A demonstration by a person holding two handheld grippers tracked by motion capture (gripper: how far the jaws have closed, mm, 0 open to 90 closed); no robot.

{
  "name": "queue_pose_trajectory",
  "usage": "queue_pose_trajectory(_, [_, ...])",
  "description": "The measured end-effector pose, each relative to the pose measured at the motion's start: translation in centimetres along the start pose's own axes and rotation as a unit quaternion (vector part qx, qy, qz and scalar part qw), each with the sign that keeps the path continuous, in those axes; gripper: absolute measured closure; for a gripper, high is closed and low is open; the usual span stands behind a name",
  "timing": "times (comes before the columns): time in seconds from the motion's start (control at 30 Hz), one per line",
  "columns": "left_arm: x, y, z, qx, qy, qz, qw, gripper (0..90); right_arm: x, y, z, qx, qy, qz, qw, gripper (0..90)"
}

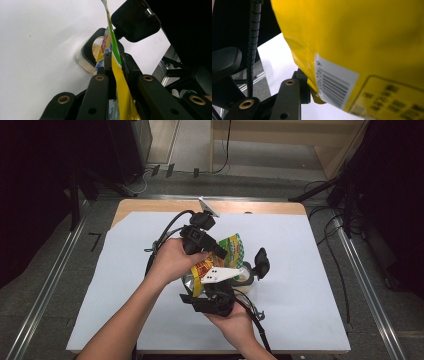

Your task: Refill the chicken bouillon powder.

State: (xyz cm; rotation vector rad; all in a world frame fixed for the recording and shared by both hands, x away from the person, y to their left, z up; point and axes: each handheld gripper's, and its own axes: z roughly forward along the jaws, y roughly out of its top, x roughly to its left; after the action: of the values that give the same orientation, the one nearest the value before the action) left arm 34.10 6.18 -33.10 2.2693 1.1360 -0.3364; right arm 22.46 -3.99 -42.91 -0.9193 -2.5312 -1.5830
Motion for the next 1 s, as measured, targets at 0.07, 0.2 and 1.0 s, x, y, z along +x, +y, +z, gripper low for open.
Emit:
queue_pose_trajectory(0.07, [-0.03, -0.01, -0.02, 0.0, 0.001, 0.0, 1.0, 84.4, 0.03, 0.01, 0.0, -0.001, 0.0, 0.0, 1.0, 64.2])
queue_pose_trajectory(0.2, [-0.05, -0.02, -0.02, -0.001, 0.001, 0.001, 1.0, 84.4, 0.04, -0.01, 0.02, -0.002, 0.0, -0.001, 1.0, 64.2])
queue_pose_trajectory(1.0, [-0.1, -0.02, 0.04, -0.001, 0.005, 0.005, 1.0, 84.4, -0.07, -0.17, 0.14, -0.002, -0.004, -0.005, 1.0, 64.1])
